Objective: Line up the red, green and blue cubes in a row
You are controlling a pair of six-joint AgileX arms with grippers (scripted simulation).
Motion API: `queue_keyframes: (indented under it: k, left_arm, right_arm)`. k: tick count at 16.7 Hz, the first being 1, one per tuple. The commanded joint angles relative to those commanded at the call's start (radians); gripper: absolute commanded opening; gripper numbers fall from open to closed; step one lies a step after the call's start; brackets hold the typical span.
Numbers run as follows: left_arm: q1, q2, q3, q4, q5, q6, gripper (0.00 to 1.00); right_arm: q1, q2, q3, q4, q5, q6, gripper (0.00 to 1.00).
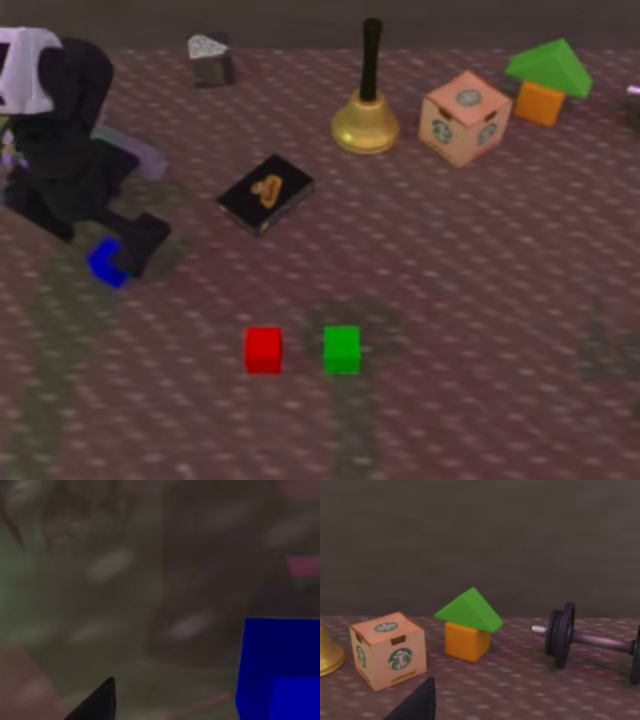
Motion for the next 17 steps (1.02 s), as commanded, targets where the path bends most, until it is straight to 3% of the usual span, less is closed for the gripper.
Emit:
queue_keyframes:
  k: [7, 17]
  left_arm:
    - [0.0, 0.037, -0.04, 0.068, 0.0, 0.001, 1.0]
    - [0.0, 0.037, -0.04, 0.068, 0.0, 0.001, 0.25]
  right_arm:
    - [0.0, 0.0, 0.0, 0.0, 0.0, 0.0, 1.0]
    - [0.0, 0.0, 0.0, 0.0, 0.0, 0.0, 1.0]
